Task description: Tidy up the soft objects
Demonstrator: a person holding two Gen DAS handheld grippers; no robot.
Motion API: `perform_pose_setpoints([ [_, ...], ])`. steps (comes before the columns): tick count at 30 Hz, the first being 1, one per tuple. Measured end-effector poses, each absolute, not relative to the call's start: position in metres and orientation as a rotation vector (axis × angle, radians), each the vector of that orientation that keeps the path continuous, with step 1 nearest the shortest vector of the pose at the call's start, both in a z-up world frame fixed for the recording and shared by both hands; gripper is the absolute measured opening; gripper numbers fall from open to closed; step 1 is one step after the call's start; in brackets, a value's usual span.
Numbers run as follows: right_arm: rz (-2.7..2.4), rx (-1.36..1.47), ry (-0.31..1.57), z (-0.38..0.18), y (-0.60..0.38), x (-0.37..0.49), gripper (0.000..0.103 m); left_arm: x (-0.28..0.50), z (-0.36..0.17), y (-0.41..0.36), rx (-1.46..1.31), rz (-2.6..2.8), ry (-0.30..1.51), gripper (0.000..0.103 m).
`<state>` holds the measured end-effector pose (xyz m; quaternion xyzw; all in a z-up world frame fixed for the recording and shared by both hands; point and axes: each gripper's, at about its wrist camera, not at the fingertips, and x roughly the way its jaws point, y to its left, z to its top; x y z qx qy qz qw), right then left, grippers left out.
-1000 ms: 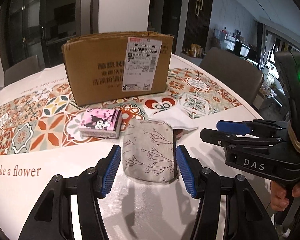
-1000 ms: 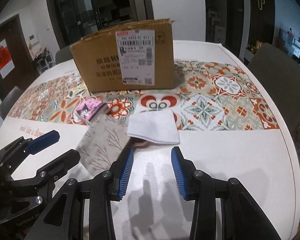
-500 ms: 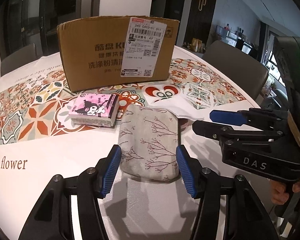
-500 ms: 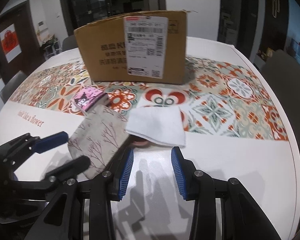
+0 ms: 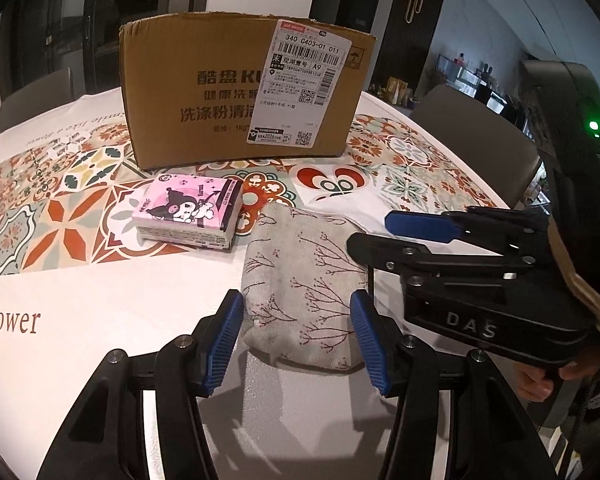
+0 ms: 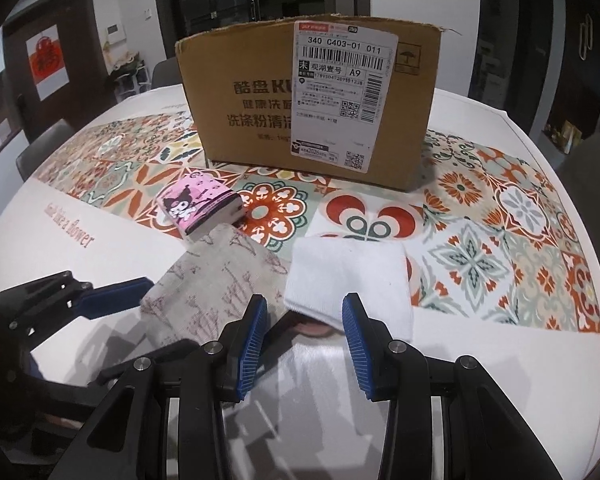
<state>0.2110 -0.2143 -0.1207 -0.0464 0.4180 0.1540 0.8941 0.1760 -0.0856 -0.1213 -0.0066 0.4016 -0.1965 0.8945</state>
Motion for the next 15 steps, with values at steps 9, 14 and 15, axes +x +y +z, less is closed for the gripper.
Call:
perform_pose_setpoints([
  [9, 0.306, -0.109, 0.867, -0.1283, -0.2127, 0.2186, 0.040, 0.1823, -0.1253, -0.0840, -0.015, -0.399, 0.843, 0.036],
  [14, 0.288, -0.104, 0.859, -0.1286, -0.2147, 0.2188, 0.031, 0.1836, -0.1264, -0.0828, -0.017, -0.404, 0.850, 0.019],
  [15, 0.287, -0.097, 0.857, -0.1283, -0.2153, 0.2183, 0.029, 0.1833, -0.1264, -0.0828, -0.018, -0.405, 0.849, 0.018],
])
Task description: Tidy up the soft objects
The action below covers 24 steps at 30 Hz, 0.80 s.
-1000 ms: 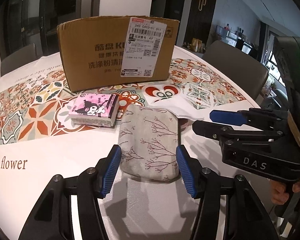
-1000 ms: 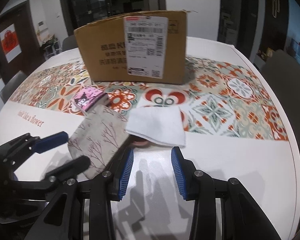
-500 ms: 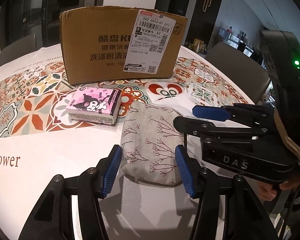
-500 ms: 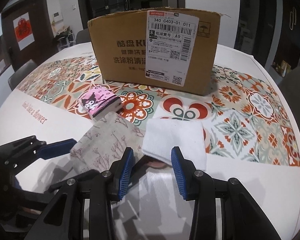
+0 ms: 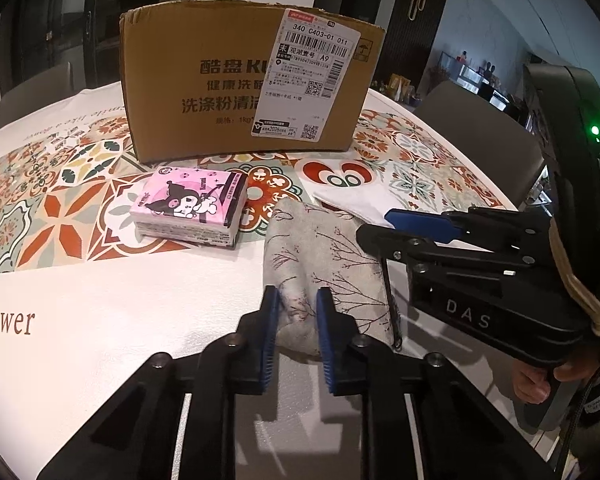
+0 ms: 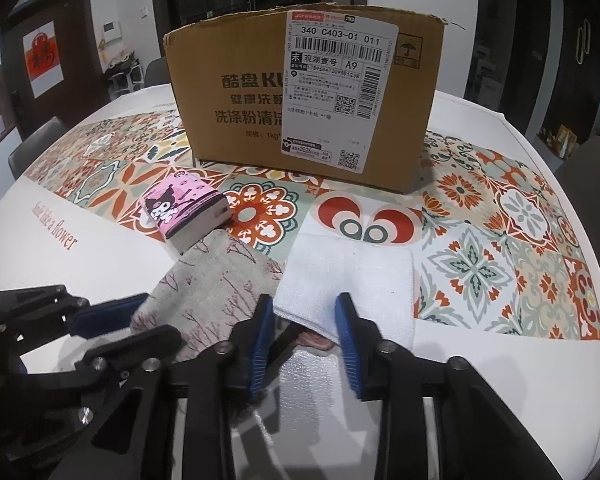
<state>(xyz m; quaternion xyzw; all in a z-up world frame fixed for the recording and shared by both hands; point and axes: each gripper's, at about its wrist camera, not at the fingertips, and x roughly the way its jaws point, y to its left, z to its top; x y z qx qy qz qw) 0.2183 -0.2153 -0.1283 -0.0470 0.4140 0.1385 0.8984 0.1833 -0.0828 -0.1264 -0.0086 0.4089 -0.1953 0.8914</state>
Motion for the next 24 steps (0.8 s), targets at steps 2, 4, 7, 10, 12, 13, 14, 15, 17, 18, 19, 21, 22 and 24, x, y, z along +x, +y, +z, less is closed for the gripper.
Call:
perform_pose_setpoints([
  [2, 0.282, -0.092, 0.852, -0.128, -0.216, 0.217, 0.023, 0.183, -0.126, -0.083, -0.019, -0.407, 0.847, 0.015],
  [4, 0.268, -0.089, 0.839, -0.125, -0.218, 0.215, 0.018, 0.183, -0.125, -0.083, -0.018, -0.408, 0.842, 0.014],
  [7, 0.248, -0.074, 0.821, -0.120, -0.221, 0.212, 0.014, 0.181, -0.122, -0.083, -0.022, -0.413, 0.836, 0.013],
  [10, 0.228, -0.058, 0.790, -0.113, -0.225, 0.207, 0.013, 0.179, -0.118, -0.083, -0.025, -0.420, 0.823, 0.013],
  [12, 0.209, -0.044, 0.766, -0.106, -0.229, 0.204, 0.010, 0.178, -0.115, -0.083, -0.027, -0.421, 0.815, 0.012],
  [13, 0.202, -0.038, 0.760, -0.104, -0.230, 0.203, 0.010, 0.178, -0.113, -0.083, -0.029, -0.422, 0.810, 0.012],
  [14, 0.197, -0.028, 0.753, -0.102, -0.232, 0.202, 0.010, 0.177, -0.111, -0.083, -0.031, -0.422, 0.804, 0.012],
  [15, 0.193, -0.023, 0.749, -0.100, -0.233, 0.202, 0.008, 0.177, -0.110, -0.083, -0.031, -0.423, 0.797, 0.012],
  [17, 0.178, -0.018, 0.734, -0.096, -0.235, 0.201, 0.008, 0.175, -0.104, -0.083, -0.032, -0.423, 0.780, 0.012],
  [18, 0.175, -0.016, 0.731, -0.095, -0.235, 0.200, 0.008, 0.174, -0.102, -0.082, -0.034, -0.424, 0.774, 0.012],
  [19, 0.170, -0.008, 0.727, -0.092, -0.236, 0.199, 0.008, 0.173, -0.099, -0.082, -0.036, -0.424, 0.765, 0.012],
  [21, 0.165, 0.001, 0.718, -0.088, -0.237, 0.197, 0.008, 0.172, -0.093, -0.081, -0.038, -0.426, 0.749, 0.011],
  [22, 0.160, 0.005, 0.713, -0.085, -0.238, 0.196, 0.008, 0.171, -0.090, -0.080, -0.037, -0.427, 0.737, 0.011],
  [24, 0.154, 0.012, 0.702, -0.081, -0.238, 0.194, 0.008, 0.170, -0.085, -0.079, -0.039, -0.425, 0.721, 0.011],
])
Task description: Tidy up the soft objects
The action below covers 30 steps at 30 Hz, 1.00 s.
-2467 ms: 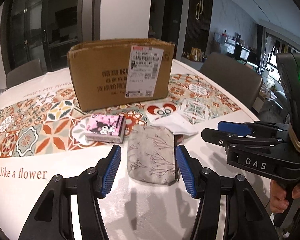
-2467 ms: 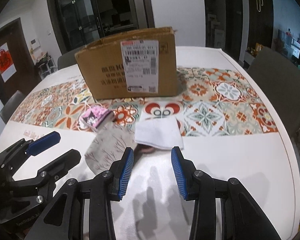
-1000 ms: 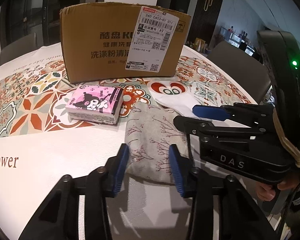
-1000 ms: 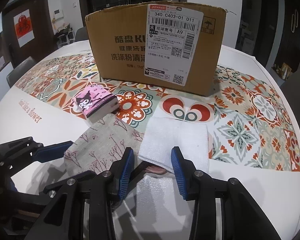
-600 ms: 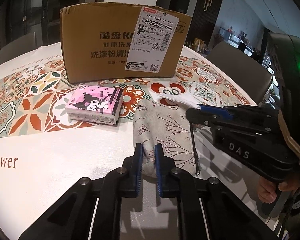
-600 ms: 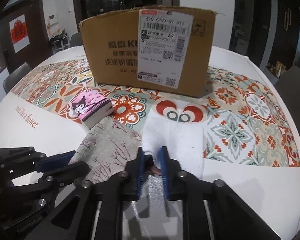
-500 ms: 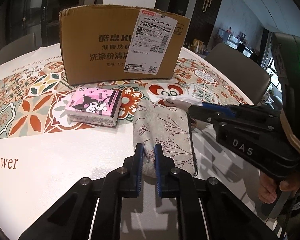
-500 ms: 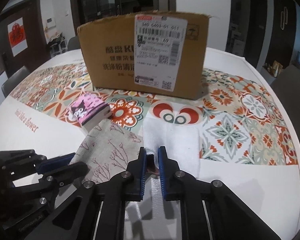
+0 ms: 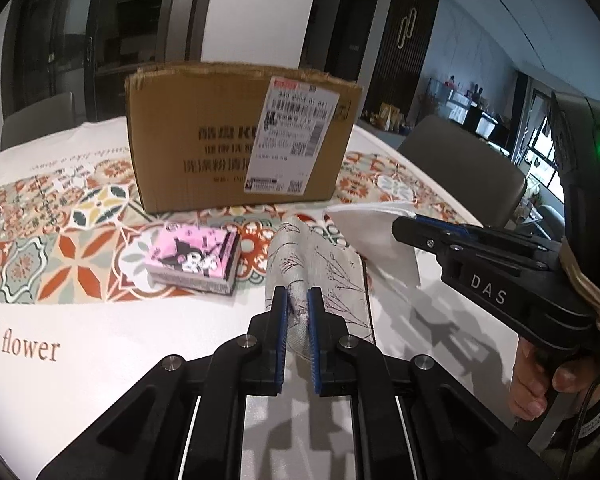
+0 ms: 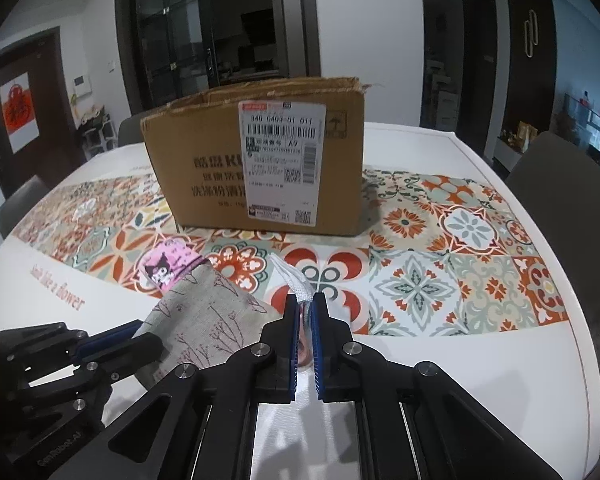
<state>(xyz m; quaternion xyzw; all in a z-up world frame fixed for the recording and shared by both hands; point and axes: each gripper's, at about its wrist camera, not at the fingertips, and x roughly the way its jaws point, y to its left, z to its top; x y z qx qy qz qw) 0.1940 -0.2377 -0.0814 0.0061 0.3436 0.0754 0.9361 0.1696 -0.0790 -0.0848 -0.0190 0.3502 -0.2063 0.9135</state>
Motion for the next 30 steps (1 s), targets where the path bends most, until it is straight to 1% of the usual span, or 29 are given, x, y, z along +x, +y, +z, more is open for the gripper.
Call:
perform_pose_setpoints([
  [15, 0.111, 0.040, 0.610, -0.047, -0.234, 0.178, 0.008, 0.158, -0.049, -0.066, -0.043, -0.385, 0.594, 0.011],
  [25, 0.153, 0.032, 0.693, -0.061, -0.225, 0.181, 0.009, 0.151, -0.050, -0.058, -0.028, -0.353, 0.579, 0.011],
  [26, 0.158, 0.034, 0.709, -0.064, -0.224, 0.181, 0.011, 0.151, -0.051, -0.058, -0.025, -0.351, 0.579, 0.011],
  [27, 0.161, 0.036, 0.721, -0.066, -0.223, 0.181, 0.019, 0.150, -0.051, -0.057, -0.020, -0.348, 0.578, 0.011],
  [28, 0.165, 0.043, 0.733, -0.068, -0.223, 0.181, 0.024, 0.149, -0.052, -0.057, -0.017, -0.346, 0.579, 0.011],
  [29, 0.167, 0.049, 0.740, -0.070, -0.222, 0.179, 0.033, 0.148, -0.053, -0.056, -0.016, -0.346, 0.583, 0.011],
  [30, 0.165, 0.054, 0.747, -0.073, -0.222, 0.178, 0.037, 0.148, -0.054, -0.056, -0.019, -0.347, 0.587, 0.011],
])
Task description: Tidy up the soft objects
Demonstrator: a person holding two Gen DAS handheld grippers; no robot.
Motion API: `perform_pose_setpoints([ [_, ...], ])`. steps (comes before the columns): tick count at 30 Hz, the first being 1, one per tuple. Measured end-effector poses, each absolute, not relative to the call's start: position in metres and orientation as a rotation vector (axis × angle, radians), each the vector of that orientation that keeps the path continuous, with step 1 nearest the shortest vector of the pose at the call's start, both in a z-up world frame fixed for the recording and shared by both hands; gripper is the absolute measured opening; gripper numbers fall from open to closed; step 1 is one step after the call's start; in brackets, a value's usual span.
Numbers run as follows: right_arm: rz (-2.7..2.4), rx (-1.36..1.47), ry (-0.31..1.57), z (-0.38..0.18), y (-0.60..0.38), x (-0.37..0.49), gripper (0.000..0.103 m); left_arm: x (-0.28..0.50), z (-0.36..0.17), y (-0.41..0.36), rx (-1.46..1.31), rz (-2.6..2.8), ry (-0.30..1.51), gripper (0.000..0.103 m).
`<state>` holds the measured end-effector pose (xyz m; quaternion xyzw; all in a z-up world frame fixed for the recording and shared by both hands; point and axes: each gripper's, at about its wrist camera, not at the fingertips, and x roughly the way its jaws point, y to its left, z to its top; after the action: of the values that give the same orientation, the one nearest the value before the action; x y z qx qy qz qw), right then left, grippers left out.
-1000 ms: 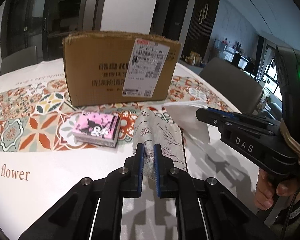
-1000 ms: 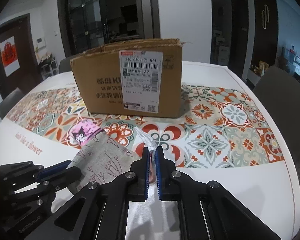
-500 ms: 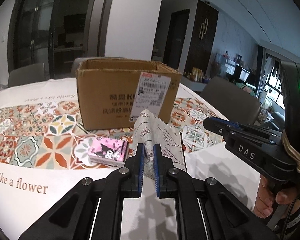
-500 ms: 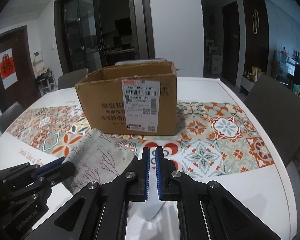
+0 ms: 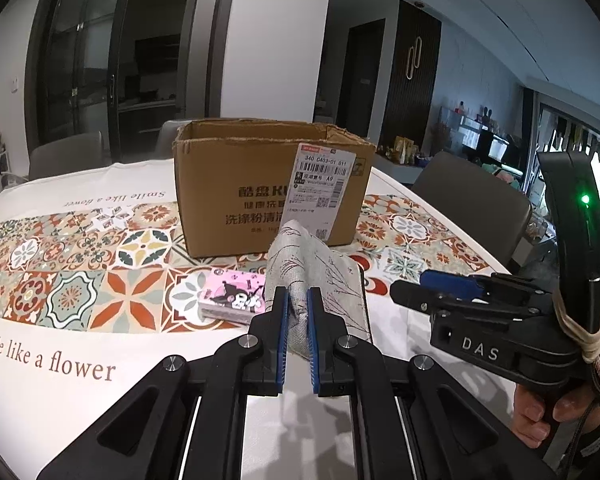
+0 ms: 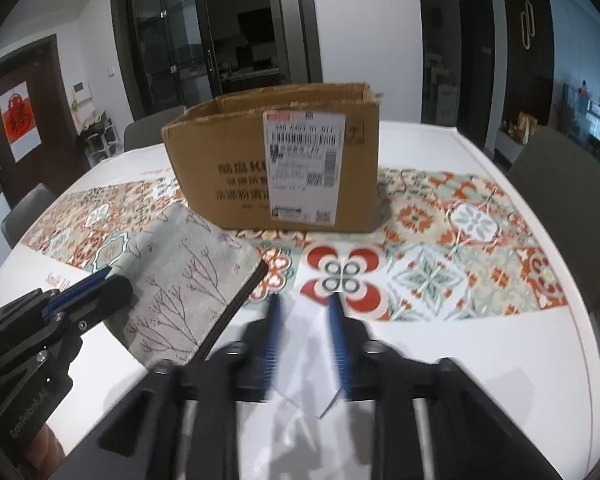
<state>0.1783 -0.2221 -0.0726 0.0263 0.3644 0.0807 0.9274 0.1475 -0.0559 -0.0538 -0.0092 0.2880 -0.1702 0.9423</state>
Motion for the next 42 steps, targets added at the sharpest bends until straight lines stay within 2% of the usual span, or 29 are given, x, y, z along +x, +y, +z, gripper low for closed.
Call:
perform_pose_setpoints([
  [21, 0.169, 0.093, 0.970, -0.131, -0.217, 0.181, 0.037, 0.147, -0.076, -0.059, -0.004, -0.351, 0.664, 0.011],
  [34, 0.133, -0.011, 0.947, -0.135, -0.206, 0.179, 0.036, 0.151, -0.083, -0.057, -0.017, -0.346, 0.691, 0.011],
  [39, 0.110, -0.040, 0.933, -0.135, -0.205, 0.178, 0.017, 0.151, -0.083, -0.058, -0.013, -0.345, 0.694, 0.011],
  [42, 0.112, -0.028, 0.934, -0.135, -0.208, 0.179, 0.009, 0.150, -0.082, -0.058, -0.011, -0.344, 0.688, 0.011],
])
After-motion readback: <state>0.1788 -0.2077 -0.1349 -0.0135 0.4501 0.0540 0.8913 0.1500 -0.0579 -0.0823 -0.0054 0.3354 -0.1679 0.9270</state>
